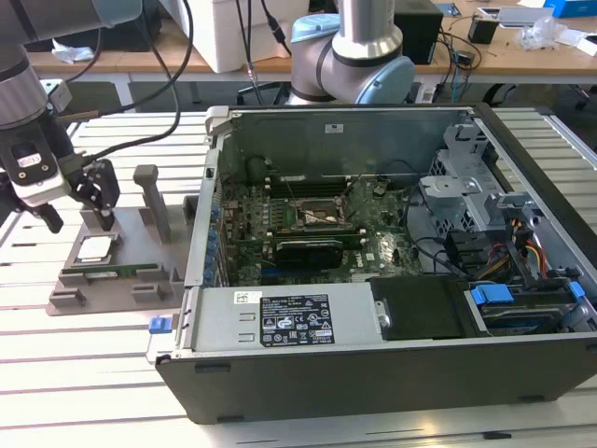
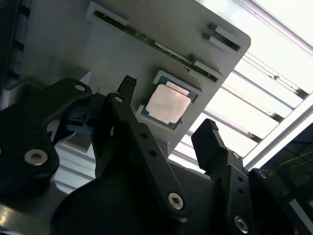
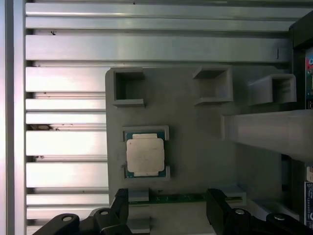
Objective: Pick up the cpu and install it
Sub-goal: 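Pick up the cpu and move it towards the insertion slot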
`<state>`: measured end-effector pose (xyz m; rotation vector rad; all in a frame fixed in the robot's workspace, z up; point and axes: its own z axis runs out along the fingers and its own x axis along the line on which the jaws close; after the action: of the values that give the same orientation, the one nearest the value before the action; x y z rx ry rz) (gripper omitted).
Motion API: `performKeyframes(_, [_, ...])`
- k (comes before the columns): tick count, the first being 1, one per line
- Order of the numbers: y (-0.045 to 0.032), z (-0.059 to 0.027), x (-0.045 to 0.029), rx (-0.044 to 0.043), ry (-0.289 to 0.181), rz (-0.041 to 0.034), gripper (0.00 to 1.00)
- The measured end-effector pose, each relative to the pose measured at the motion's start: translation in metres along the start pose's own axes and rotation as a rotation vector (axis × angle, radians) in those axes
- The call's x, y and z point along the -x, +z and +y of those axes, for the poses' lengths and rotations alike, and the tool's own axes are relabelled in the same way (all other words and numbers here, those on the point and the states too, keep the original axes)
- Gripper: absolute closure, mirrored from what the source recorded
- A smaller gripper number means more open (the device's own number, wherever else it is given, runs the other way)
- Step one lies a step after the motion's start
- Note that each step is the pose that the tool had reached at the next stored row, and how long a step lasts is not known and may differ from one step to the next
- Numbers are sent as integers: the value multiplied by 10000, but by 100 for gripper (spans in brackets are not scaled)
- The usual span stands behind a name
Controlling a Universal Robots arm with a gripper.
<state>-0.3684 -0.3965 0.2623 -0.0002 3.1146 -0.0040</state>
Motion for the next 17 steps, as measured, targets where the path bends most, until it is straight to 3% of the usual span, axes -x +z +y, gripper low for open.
performKeyframes(10, [83, 0, -2, -1, 0, 1, 27])
performKeyframes(17, [199, 0, -5, -1, 0, 0, 27])
